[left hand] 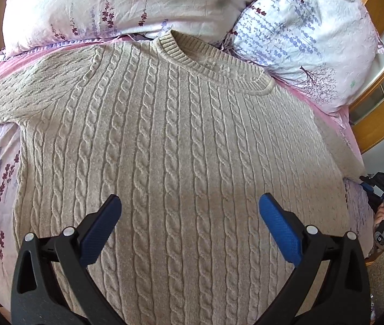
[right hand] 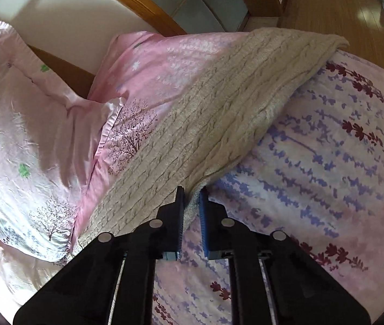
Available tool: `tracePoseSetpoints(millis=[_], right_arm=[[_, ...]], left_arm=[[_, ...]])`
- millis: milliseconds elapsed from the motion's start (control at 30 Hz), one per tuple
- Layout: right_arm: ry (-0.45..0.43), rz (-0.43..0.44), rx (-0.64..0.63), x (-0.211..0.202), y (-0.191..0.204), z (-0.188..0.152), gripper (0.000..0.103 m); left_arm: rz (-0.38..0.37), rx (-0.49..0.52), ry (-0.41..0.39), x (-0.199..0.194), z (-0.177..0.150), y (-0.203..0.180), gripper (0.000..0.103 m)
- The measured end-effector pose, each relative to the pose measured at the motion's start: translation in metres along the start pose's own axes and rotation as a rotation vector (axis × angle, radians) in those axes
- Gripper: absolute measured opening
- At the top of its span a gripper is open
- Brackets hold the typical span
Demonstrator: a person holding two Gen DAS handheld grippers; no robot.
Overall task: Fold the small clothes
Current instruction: 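Grasp a sweater sleeve with the right gripper and fold it across the body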
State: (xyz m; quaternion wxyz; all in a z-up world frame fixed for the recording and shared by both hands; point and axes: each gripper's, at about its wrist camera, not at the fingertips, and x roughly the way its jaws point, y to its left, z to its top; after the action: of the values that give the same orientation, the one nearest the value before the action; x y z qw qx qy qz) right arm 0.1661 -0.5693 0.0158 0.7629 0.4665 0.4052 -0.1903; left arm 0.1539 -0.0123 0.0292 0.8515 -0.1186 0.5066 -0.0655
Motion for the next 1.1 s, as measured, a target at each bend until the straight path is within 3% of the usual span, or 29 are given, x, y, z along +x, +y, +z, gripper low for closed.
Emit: tracePoseSetpoints(millis=[100,200,300,433,500,600,667,733,800,833,867,1033,1100], right_arm=[[-0.079,0.018,-0.123,-0.017,0.030,-0.005,0.010],[-0.110,0.131,-0.229,-0.035,0.066,-0.019,0.010],[-0.084,0.263,-0.337,-0.047,0.104,-0.047,0.010],[0.052,0.419,-0.502,-0.041,0.158,-0.115,0.010],[0.146,0.446,-0.557,-0.026,0.171,-0.151,0.010],[0.328,0.377,-0.634,0.018,0.179,-0.206,0.010],[0.387,0.313,-0.659,0.035,0.177,-0.222,0.012],[0.405,0.331,-0.587,0.036,0.170,-0.218,0.014],[0.411,0.376,-0.489,0.036,0.164,-0.199,0.031],[0.389,0.372,-0.450,0.034,0.160,-0.189,0.051],[0.367,0.373,-0.419,0.032,0.159,-0.183,0.060],[0.299,0.355,-0.210,0.038,0.128,-0.142,0.057],[0.262,0.319,-0.183,0.041,0.116,-0.135,0.047]], left_arm=[[0.014,0.018,-0.061,-0.009,0.001,0.000,0.101],[0.016,0.018,-0.088,-0.016,0.004,0.004,0.101],[-0.009,-0.009,-0.099,-0.019,0.008,0.012,0.101],[-0.049,-0.064,-0.140,-0.028,0.012,0.023,0.101],[-0.049,-0.075,-0.155,-0.031,0.013,0.025,0.101],[-0.050,-0.081,-0.167,-0.033,0.014,0.028,0.101],[-0.064,-0.085,-0.191,-0.037,0.012,0.030,0.101],[-0.080,-0.084,-0.200,-0.040,0.011,0.032,0.101],[-0.082,-0.078,-0.187,-0.040,0.012,0.034,0.101],[-0.085,-0.080,-0.180,-0.040,0.012,0.035,0.101],[-0.092,-0.088,-0.175,-0.039,0.012,0.036,0.101],[-0.121,-0.135,-0.160,-0.038,0.014,0.046,0.101],[-0.130,-0.157,-0.148,-0.038,0.015,0.052,0.101]])
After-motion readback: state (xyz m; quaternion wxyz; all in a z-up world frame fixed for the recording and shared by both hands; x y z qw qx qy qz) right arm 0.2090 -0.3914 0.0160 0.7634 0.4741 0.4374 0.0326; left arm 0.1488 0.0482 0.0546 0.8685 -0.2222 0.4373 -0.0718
